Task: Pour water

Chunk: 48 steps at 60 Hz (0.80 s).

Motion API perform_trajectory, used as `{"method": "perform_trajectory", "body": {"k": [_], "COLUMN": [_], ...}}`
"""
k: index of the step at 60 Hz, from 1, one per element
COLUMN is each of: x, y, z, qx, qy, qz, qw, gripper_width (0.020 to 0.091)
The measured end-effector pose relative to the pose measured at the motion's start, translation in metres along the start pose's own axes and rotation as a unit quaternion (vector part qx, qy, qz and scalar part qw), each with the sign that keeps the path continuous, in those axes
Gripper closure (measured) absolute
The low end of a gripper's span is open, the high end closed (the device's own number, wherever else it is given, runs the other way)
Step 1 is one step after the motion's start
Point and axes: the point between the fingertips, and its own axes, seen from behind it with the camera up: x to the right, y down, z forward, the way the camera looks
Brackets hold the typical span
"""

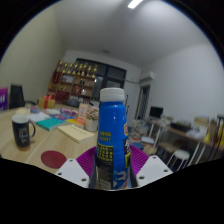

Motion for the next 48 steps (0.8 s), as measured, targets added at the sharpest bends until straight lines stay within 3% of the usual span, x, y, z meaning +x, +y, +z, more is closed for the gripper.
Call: {"method": "perform_trajectory", "body": {"k": [12,22,39,48], "x": [-0.038,-0.101,-0.162,-0.17], "y": [-0.073,-0.128,-0.151,-0.153], "z": [0.0,-0.004,-0.004,-0.004], "qx": [0.035,0.096,0.136,0.138], "qy": [0.007,0.021,0.04,0.042], "qz": [-0.305,-0.595,-0.821,-0.844], "qw": [0.952,0.798,0.553,0.516], "gripper_width": [0.0632,0.0631,0.063,0.0628]}}
